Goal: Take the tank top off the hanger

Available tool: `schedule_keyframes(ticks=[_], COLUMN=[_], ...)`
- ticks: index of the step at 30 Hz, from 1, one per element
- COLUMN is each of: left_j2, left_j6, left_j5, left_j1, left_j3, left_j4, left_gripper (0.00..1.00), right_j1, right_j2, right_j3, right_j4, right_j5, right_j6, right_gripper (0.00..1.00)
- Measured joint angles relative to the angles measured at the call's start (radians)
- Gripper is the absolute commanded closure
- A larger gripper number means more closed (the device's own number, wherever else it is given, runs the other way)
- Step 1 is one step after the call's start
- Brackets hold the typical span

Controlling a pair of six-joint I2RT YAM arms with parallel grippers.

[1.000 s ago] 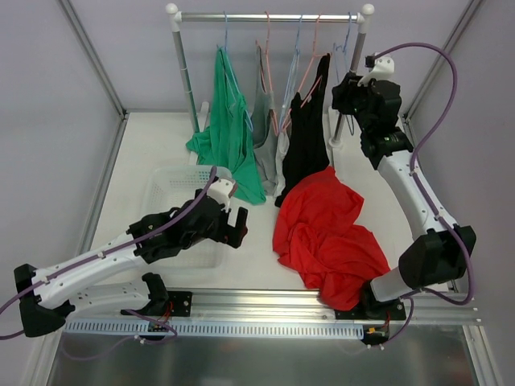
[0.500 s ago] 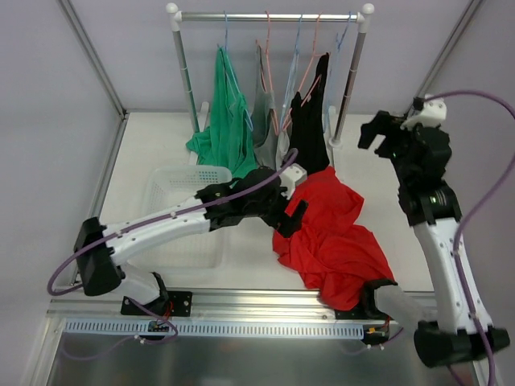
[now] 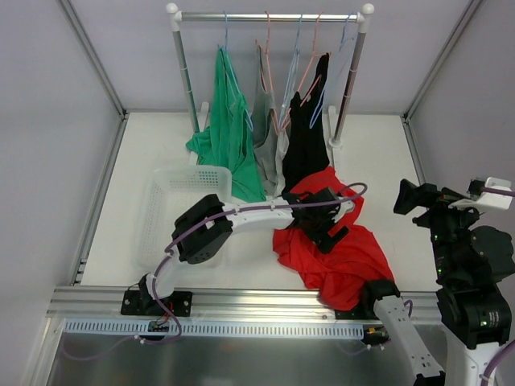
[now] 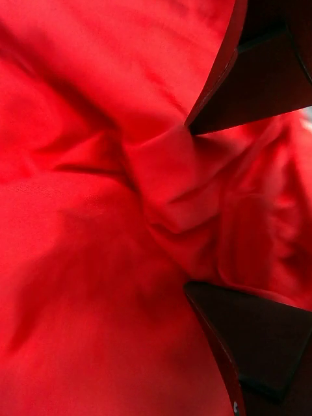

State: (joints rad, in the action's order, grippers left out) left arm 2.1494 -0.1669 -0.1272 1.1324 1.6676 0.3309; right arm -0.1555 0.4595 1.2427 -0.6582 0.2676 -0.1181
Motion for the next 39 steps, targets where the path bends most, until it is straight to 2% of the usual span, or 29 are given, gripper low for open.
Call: schedule_keyframes(ticks=[4,5,6,7,8,9,10,14,18,25,31,39], left_j2=[0.06,0.061,0.068,0.074,0.076,0.078,0.082,0.067,-0.005,-0.315,-0.575,-0.719], left_j6=[0.0,-0.005,-0.014,-0.008,-0.019,-0.03,-0.035,-0.064,-0.082,-0.072,-0.037,0.062], left_j5=[0.019,0.022,0.023,0.028,0.031,0.028,0.032,0.052,0.137,0.296,0.454,0.755], left_j1=[0.043,0.058,0.074,0.086,0.1,0.107,0.114,0.119,0.119,0.118,0.119,0.119], left_j3=[0.032,0.032,0.032,0.032,0.032,0.029,0.024,-0.002,-0.071,-0.105,-0.04,0.067], left_j4=[0.003,0.0,0.002,0.003,-0.006,-0.005,-0.006,-0.027,-0.001,0.077,0.084,0.178], left_gripper=[0.03,0.2,0.31,0.48,0.8,0.93,1.0,1.0,1.0,1.0,1.0,1.0], right_j1=[0.0,0.0,0.0,0.0,0.0,0.0,0.0,0.0,0.0,0.0,0.0,0.0], right_j2=[-0.012,-0.016,-0.019,-0.022,-0.025,-0.027,-0.03,-0.042,-0.05,-0.058,-0.058,-0.057], right_j3=[0.001,0.002,0.002,0.003,0.003,0.003,0.003,0.003,0.003,0.003,0.003,-0.013], right_j4=[-0.051,-0.058,-0.063,-0.066,-0.066,-0.066,-0.066,-0.065,-0.065,-0.064,-0.059,-0.024], right_j5=[-0.037,-0.046,-0.053,-0.059,-0.068,-0.073,-0.079,-0.096,-0.1,-0.098,-0.096,-0.097], right_j6=[-0.014,-0.017,-0.018,-0.018,-0.019,-0.019,-0.019,-0.019,-0.019,-0.019,-0.018,-0.017], right_gripper=[0.01,0.01,0.0,0.01,0.01,0.01,0.01,0.01,0.01,0.01,0.01,0.01])
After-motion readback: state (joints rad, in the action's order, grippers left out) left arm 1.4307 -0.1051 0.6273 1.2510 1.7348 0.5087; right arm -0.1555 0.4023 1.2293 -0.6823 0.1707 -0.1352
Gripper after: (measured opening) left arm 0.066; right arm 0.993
